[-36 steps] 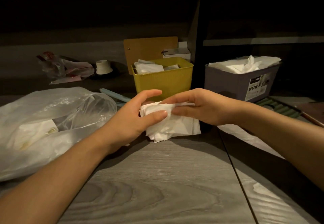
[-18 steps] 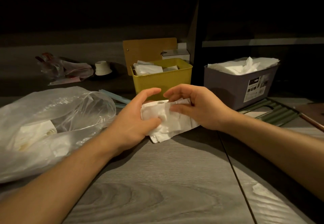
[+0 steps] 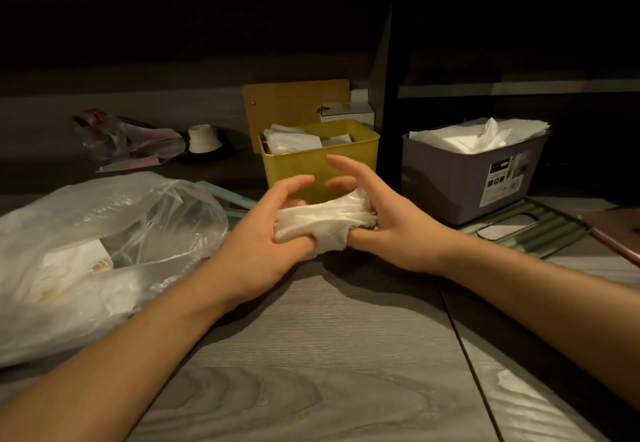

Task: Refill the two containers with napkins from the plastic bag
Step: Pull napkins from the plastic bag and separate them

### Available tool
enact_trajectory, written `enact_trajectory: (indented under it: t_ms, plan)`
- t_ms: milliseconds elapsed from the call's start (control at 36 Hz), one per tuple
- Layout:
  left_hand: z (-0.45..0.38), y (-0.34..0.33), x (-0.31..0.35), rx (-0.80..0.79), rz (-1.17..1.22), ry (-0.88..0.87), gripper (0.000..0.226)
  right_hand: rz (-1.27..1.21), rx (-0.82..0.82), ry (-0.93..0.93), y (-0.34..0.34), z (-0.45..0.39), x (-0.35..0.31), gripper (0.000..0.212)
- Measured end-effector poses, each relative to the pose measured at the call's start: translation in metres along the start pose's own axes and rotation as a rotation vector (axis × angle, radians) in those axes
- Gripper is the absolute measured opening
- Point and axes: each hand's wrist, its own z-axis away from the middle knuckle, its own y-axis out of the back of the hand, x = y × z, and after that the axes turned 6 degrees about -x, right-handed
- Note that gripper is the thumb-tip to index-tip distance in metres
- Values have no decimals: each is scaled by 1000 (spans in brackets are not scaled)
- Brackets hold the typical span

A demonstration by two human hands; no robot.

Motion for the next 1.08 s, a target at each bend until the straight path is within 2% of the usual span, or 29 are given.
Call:
enact_trajectory:
  t_ms: [111,194,278,472,639,667,722,778,889,1083]
  plan:
    - [-4,0,-1,107,31,36,70,-69,86,-42,-4,0,-6,74]
    - [-5,1,-4,111,5,80,73,-214,121,-58,-4,0,-5,68]
    - [-6,-1,-3,99,3,92,78,-201,129,-36,-7,0,-6,55]
    - [-10,-9,0,204,167,104,43,87,87,-15,-11,3,-10,70]
    - [-7,-8,3,164,217,89,36,37,79,-39,-11,3,-7,65]
    - [-5,-7,3,112,226,75,41,18,78,-45,-11,3,-8,63]
    - [-2,-4,3,-18,188,58,65,24,84,-60,-12,3,-7,58]
    - [-1,-3,2,-86,116,61,82,59,93,-77,-12,3,-8,55]
    - [-3,-3,1,-64,-7,74,87,-4,130,-95,-15,0,-8,44]
    - [0,-5,6,-95,0,45,83,-15,206,-118,-20,-3,-9,42]
